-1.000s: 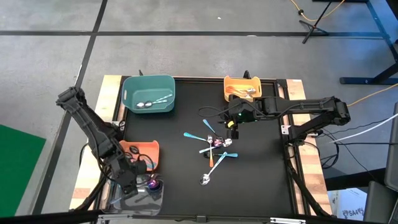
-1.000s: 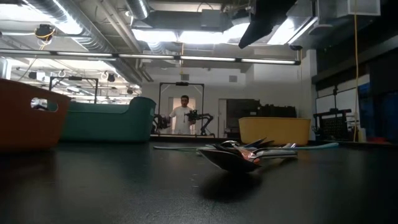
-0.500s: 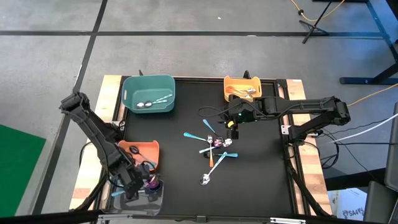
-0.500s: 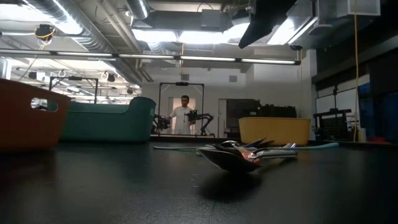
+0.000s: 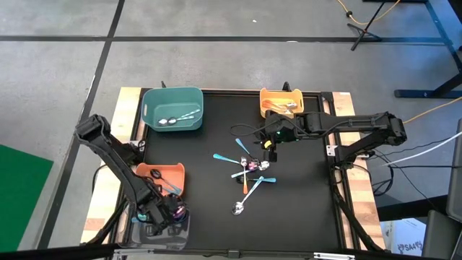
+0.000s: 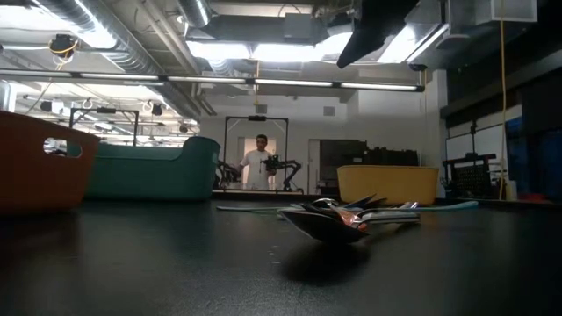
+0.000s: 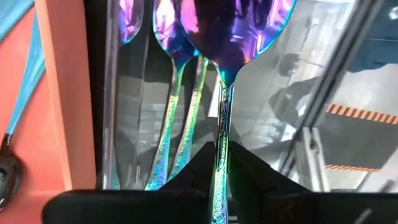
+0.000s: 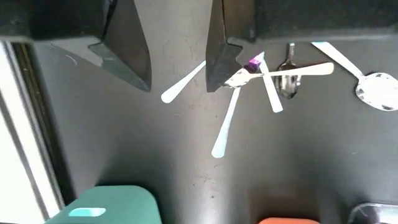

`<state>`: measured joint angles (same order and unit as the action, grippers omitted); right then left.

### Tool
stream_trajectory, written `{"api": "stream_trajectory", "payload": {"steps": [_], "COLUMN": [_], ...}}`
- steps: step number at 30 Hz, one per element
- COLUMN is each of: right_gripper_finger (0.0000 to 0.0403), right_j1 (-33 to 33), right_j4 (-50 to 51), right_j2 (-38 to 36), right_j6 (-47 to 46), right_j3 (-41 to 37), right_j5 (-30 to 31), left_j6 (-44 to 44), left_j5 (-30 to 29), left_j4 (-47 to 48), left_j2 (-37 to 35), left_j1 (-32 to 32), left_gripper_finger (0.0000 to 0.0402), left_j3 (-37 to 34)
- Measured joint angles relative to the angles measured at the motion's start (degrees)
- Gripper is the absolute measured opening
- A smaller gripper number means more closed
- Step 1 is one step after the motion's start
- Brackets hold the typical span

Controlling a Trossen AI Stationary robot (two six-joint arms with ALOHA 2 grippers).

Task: Sort silverware by color (type)
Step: Put the violet spoon into the transparent bin, then put the blue spoon into the blue bin

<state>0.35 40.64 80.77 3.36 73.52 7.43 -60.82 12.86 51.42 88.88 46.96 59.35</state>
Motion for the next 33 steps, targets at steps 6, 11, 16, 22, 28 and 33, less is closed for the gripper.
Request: {"api": "stream_trajectory", "payload": {"steps": [6,11,16,22,28,33], "right_gripper_finger": [0.0138,0.0138,0.0138,0.0138,0.0138,0.0138], "right_j1": [0.01,0.01,0.01,0.01,0.01,-0.01], "right_j4": [0.00,-0.02,-0.02,-0.02,-0.02,-0.04], "right_j2": [0.00,0.00,0.00,0.00,0.00,0.00], "right_j6": [-0.02,-0.03,-0.02,-0.02,-0.02,-0.01], "right_j3": [0.00,0.00,0.00,0.00,0.00,0.00], "right_j5": [-3.31,-4.04,-4.04,-4.04,-4.04,-3.94], "left_j6": [-0.02,-0.06,-0.09,-0.43,-3.53,-3.53], "left_j5": [-0.04,0.00,-0.26,-0.28,-0.24,-0.04], "left_j4": [0.16,0.18,0.18,0.20,0.60,0.57], "left_j2": [0.83,0.83,0.83,0.83,0.83,0.81], "left_j1": [0.00,-0.04,-0.04,-0.04,-0.04,-0.04], "left_gripper_finger": [0.0032,0.0032,0.0033,0.0033,0.0052,0.0083], "left_j3": [-0.02,-0.02,-0.02,-0.02,-0.02,-0.02]}}
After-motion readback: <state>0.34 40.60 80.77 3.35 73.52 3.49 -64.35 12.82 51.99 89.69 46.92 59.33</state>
